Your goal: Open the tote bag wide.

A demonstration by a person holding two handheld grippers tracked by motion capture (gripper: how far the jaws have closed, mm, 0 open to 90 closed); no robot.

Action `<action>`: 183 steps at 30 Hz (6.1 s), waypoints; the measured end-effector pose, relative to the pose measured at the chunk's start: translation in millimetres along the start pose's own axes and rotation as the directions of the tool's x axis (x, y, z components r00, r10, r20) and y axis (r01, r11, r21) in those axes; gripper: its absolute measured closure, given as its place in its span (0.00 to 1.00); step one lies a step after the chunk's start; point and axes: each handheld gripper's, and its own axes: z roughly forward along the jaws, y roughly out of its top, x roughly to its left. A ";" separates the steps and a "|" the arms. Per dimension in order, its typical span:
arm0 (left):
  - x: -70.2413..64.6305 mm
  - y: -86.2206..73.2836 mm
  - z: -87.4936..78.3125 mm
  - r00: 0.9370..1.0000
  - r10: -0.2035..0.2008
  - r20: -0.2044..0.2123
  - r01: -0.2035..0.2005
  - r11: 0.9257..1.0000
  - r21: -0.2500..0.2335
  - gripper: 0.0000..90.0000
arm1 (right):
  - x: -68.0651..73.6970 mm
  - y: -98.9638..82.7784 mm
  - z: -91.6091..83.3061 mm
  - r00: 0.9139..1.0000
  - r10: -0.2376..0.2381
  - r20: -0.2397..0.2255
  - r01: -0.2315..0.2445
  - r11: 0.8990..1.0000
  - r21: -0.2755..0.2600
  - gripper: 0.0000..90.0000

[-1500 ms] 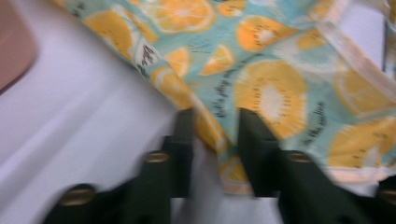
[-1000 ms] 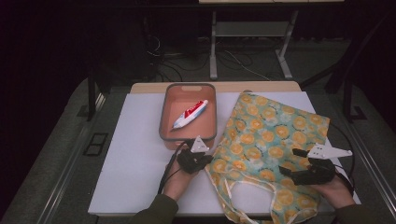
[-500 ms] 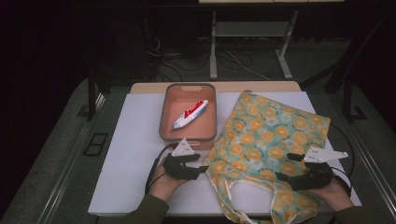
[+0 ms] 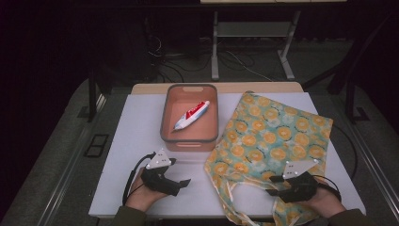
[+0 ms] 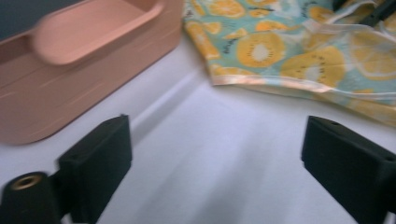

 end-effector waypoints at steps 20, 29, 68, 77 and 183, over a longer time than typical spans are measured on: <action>10.6 -2.8 -1.6 0.999 -0.021 -0.036 0.021 1.000 -0.005 0.00 | 15.2 33.8 26.8 0.999 -0.036 -0.025 0.036 0.999 0.008 0.84; 13.1 -2.6 -1.2 0.999 -0.028 -0.039 0.028 1.000 -0.004 0.00 | 28.8 50.2 9.5 0.994 -0.019 -0.109 0.003 0.990 -0.143 0.50; 12.1 -1.2 -1.4 0.999 -0.014 -0.029 0.014 1.000 -0.008 0.00 | 41.1 66.7 0.8 0.985 -0.071 -0.155 0.034 0.973 -0.228 0.98; 13.0 -1.7 -1.1 0.999 -0.020 -0.031 0.020 1.000 -0.009 0.00 | -7.4 64.4 -27.0 0.999 0.033 -0.030 -0.040 0.954 -0.297 0.98; 12.6 -1.9 -1.2 1.000 -0.015 -0.017 0.015 1.000 -0.001 0.01 | -113.6 55.4 -13.7 0.927 0.313 0.207 -0.252 0.929 -0.272 0.99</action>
